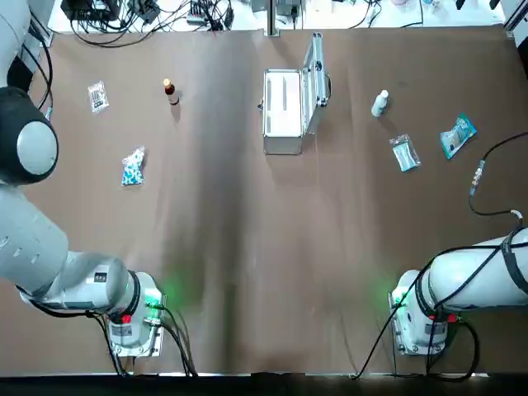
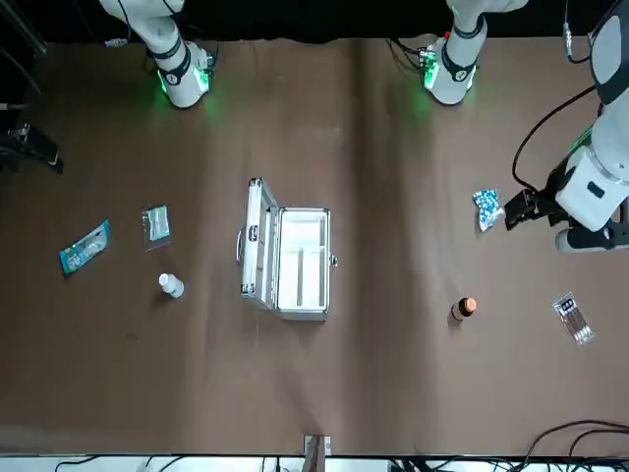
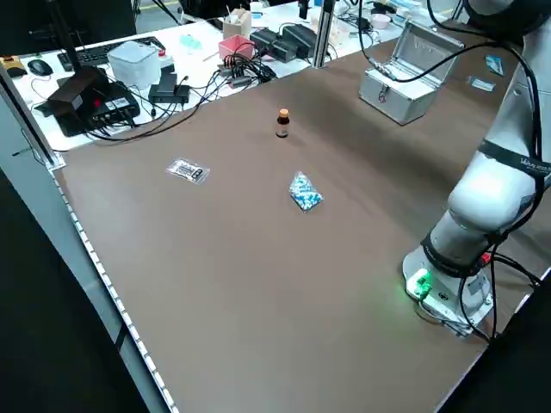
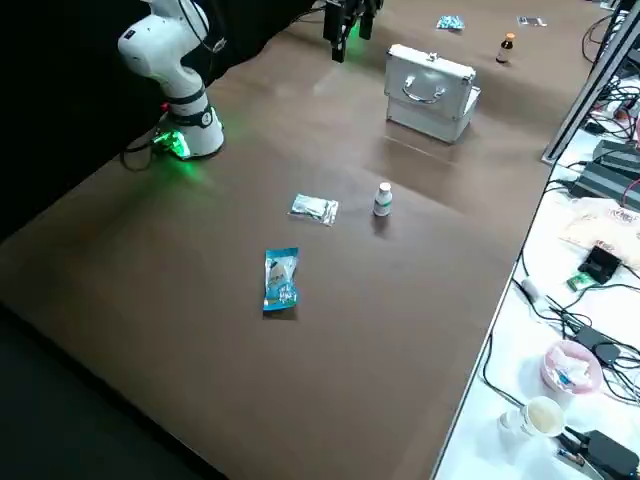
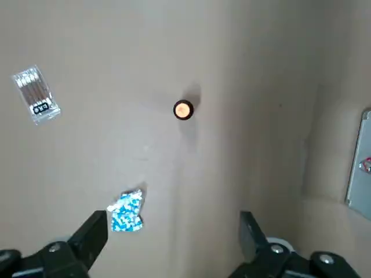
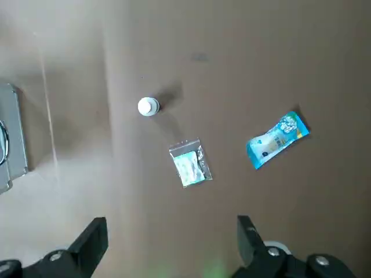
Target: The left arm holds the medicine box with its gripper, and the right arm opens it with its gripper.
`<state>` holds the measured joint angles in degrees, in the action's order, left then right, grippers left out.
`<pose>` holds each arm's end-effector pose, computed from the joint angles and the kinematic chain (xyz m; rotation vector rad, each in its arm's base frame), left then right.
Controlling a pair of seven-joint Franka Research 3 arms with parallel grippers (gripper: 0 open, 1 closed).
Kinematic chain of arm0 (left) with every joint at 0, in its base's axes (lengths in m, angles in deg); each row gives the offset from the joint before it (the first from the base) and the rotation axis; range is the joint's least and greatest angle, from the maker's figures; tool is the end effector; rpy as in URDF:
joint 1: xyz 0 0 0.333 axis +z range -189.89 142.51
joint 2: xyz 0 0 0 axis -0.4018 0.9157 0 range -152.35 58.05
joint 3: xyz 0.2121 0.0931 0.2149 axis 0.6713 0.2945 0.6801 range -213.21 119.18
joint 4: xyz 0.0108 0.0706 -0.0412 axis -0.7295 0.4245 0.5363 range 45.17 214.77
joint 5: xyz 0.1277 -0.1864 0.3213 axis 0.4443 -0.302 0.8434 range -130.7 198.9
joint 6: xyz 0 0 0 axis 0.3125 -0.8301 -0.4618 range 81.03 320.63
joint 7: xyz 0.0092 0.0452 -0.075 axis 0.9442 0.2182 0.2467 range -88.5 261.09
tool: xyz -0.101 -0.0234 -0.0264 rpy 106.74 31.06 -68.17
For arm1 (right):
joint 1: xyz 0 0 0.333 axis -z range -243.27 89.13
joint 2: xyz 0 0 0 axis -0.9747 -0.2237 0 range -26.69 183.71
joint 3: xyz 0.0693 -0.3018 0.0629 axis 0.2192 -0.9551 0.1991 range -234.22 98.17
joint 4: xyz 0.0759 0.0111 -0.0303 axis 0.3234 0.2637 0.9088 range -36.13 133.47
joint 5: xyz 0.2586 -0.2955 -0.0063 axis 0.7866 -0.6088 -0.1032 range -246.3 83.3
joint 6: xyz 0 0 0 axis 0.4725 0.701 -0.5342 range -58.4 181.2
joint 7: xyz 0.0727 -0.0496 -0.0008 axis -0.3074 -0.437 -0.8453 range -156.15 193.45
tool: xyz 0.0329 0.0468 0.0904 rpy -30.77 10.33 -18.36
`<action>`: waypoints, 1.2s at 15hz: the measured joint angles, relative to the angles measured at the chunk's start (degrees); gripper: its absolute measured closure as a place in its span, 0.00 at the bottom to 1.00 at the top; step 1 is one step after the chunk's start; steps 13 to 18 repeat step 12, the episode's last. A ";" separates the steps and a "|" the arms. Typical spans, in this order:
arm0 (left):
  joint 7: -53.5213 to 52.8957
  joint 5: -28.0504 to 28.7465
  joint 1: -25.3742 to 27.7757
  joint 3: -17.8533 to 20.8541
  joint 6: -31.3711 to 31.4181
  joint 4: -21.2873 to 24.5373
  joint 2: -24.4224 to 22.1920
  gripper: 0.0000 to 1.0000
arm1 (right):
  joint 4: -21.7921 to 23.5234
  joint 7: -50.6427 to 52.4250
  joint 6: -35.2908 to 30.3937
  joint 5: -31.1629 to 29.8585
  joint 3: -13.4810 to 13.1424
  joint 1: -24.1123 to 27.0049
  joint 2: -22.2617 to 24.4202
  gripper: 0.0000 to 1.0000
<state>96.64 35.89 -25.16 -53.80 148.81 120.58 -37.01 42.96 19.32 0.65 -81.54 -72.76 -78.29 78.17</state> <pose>0.6079 -0.0784 0.5918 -3.1329 -0.0581 -0.0243 0.5453 -0.0336 0.6469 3.1401 -0.0779 -0.0518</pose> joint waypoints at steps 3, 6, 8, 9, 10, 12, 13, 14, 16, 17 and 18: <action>-0.39 0.55 -0.41 1.00 0.00 0.37 -0.82 0.00 | 0.58 0.00 0.54 0.04 0.00 0.04 -0.01 0.01; -0.44 0.61 -0.51 1.34 0.00 0.51 -1.08 0.00 | 0.66 0.00 0.81 0.04 0.00 0.04 0.00 0.01; -0.44 0.61 -0.60 1.35 0.00 0.58 -1.07 0.00 | 0.70 0.01 0.88 0.04 0.00 0.04 0.00 0.01; -0.44 0.61 -0.62 1.35 0.00 0.58 -1.08 0.00 | 0.74 0.01 0.88 0.05 0.00 0.04 0.00 0.01; -0.44 0.61 -0.64 1.36 0.00 0.58 -1.08 0.00 | 0.78 0.02 0.88 0.05 0.01 0.03 0.00 0.01; -0.44 0.61 -0.77 1.36 0.00 0.60 -1.08 0.00 | 0.85 0.03 0.88 0.06 0.02 0.02 -0.01 0.01; -0.44 0.61 -0.77 1.36 0.00 0.60 -1.08 0.00 | 0.85 0.03 0.88 0.06 0.02 0.02 -0.01 0.01; -0.44 0.61 -0.77 1.36 0.00 0.60 -1.08 0.00 | 0.85 0.03 0.88 0.06 0.02 0.02 -0.01 0.01; -0.44 0.61 -0.77 1.36 0.00 0.60 -1.08 0.00 | 0.85 0.03 0.88 0.06 0.02 0.02 -0.01 0.01; -0.44 0.61 -0.77 1.36 0.00 0.60 -1.08 0.00 | 0.85 0.03 0.88 0.06 0.02 0.02 -0.01 0.01; -0.44 0.61 -0.77 1.36 0.00 0.60 -1.08 0.00 | 0.85 0.03 0.88 0.06 0.02 0.02 -0.01 0.01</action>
